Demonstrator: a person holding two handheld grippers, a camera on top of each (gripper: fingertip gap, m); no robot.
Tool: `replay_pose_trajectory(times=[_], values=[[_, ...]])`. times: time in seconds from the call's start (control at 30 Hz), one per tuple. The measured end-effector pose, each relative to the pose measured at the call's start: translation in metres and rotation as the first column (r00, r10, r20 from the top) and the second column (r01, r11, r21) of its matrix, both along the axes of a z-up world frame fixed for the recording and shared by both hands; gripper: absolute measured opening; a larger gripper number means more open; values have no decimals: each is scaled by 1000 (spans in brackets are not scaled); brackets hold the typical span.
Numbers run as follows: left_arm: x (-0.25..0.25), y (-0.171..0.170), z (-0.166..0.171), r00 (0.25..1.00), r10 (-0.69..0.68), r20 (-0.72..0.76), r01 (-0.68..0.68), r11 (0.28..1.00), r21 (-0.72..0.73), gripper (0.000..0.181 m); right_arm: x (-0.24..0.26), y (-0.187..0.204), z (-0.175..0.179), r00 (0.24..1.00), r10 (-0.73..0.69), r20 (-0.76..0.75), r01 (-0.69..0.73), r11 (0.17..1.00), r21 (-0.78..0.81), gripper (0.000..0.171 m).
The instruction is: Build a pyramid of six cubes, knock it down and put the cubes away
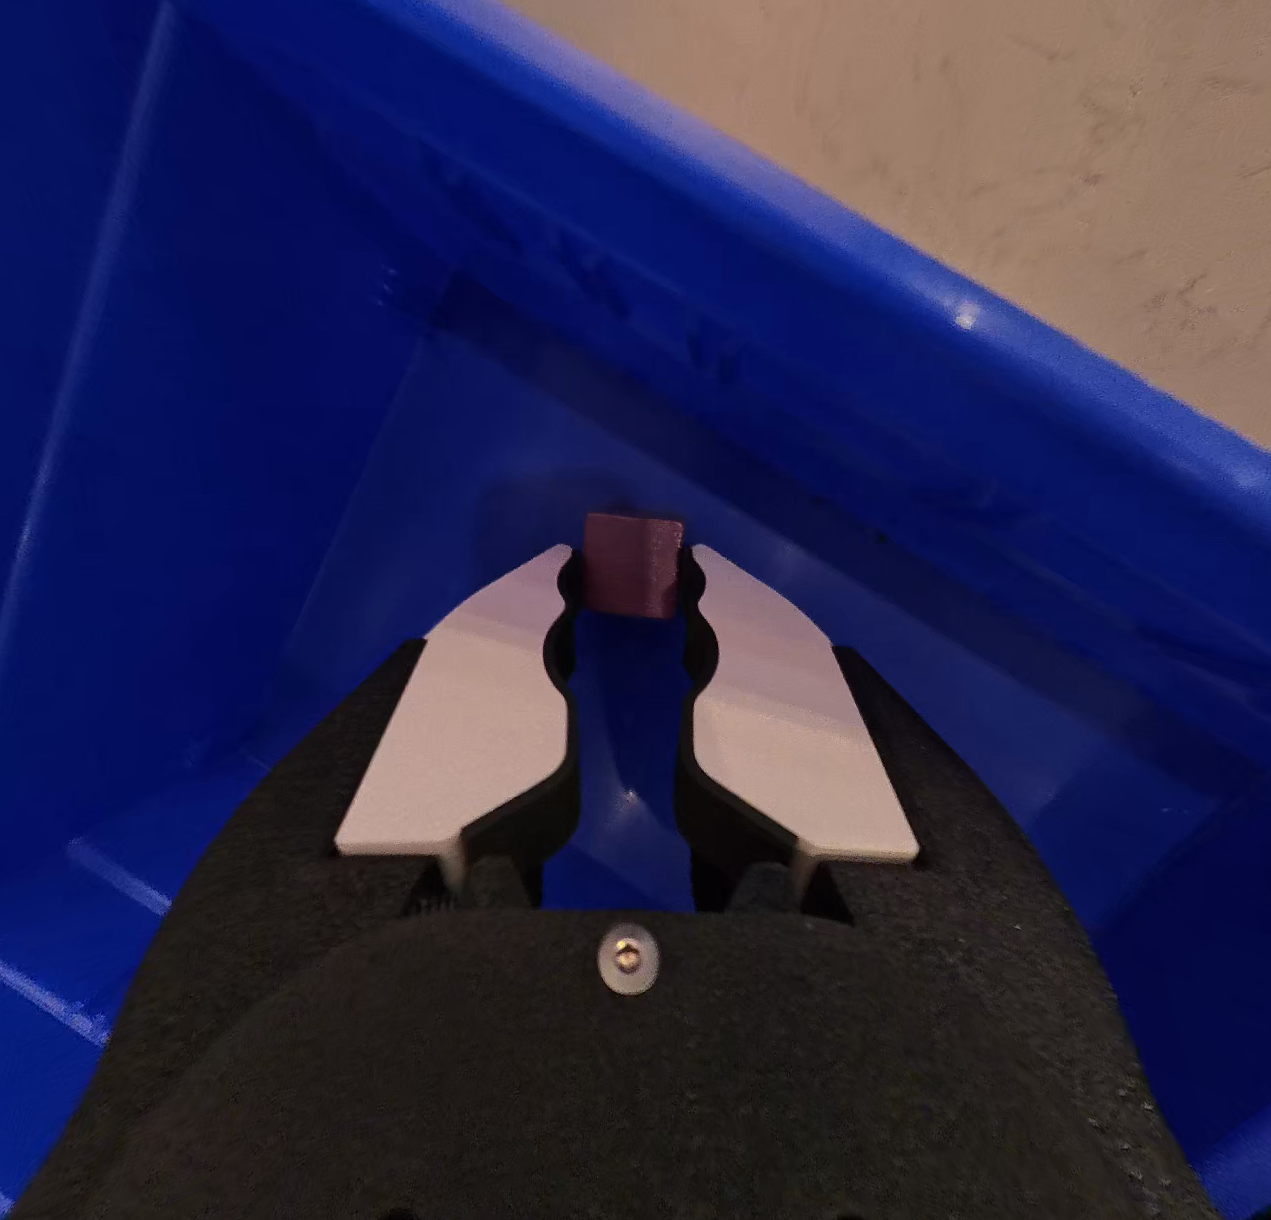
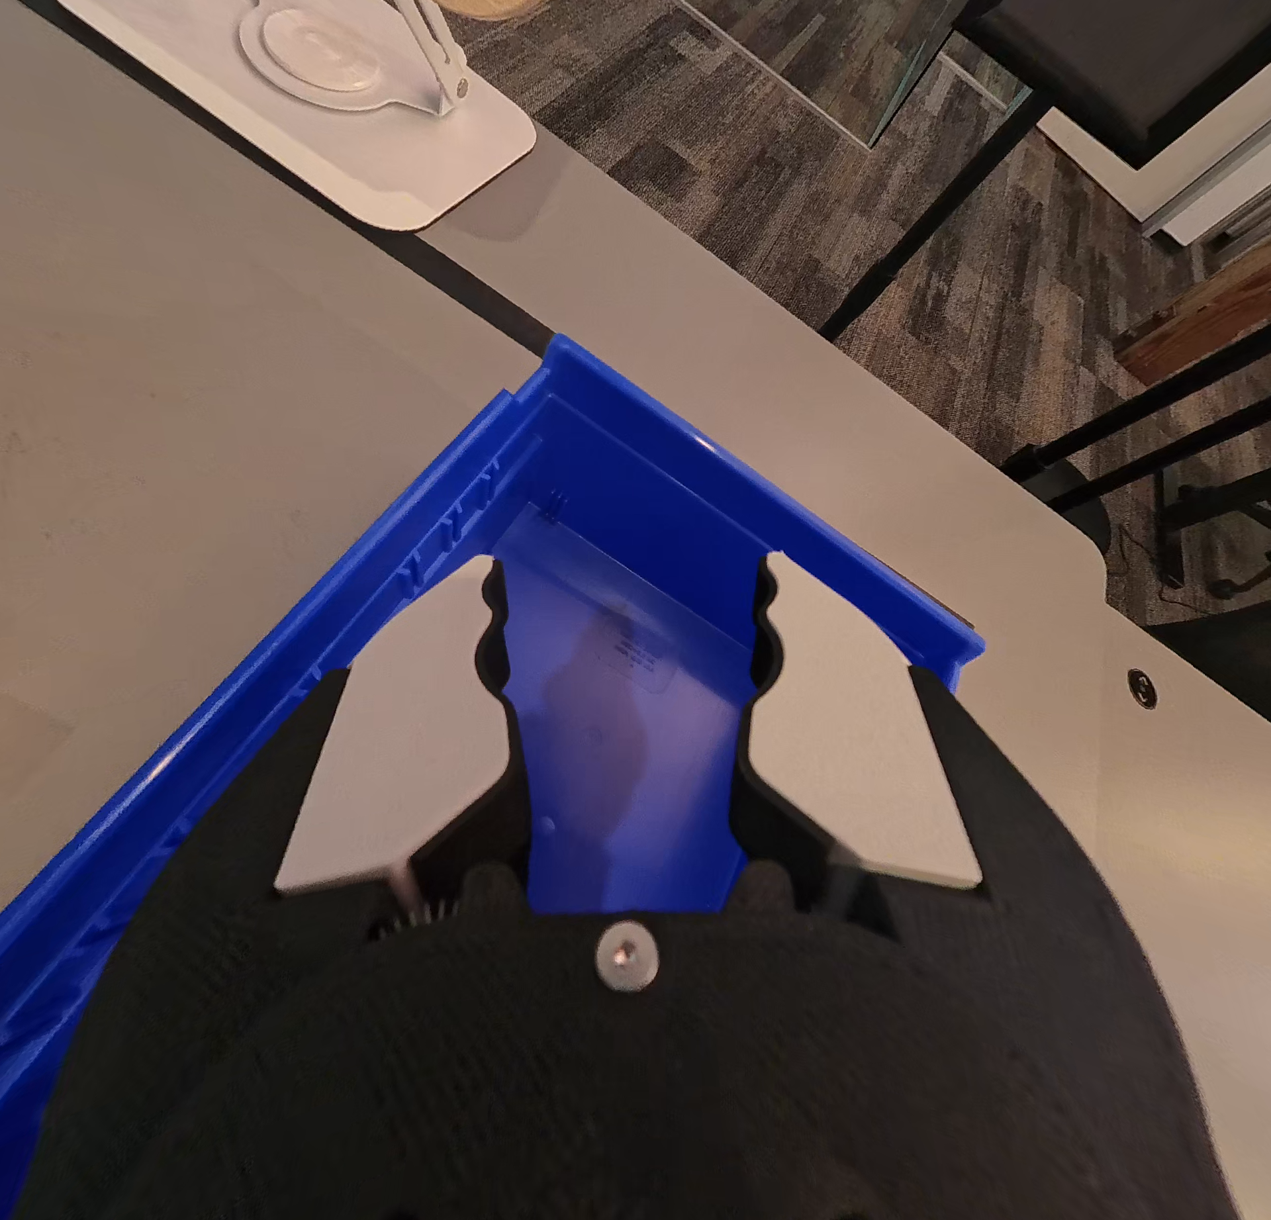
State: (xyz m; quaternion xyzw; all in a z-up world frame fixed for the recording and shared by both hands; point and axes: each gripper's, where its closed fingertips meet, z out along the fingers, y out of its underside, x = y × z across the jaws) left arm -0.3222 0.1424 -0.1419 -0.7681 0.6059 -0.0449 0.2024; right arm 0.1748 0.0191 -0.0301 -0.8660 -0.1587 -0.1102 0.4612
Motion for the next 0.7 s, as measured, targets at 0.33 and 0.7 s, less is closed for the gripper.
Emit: replay_pose_trajectory(times=[0.33, 0.7], values=[[-14, 17, 84, 995, 93, 46, -103, 943, 318, 27, -3, 1, -4, 1000, 8, 28, -8, 1000, -17, 69], [147, -109, 197, 890, -331, 313, 144, 857, 495, 26, -4, 1, 0, 999, 5, 46, -5, 1000, -10, 69]])
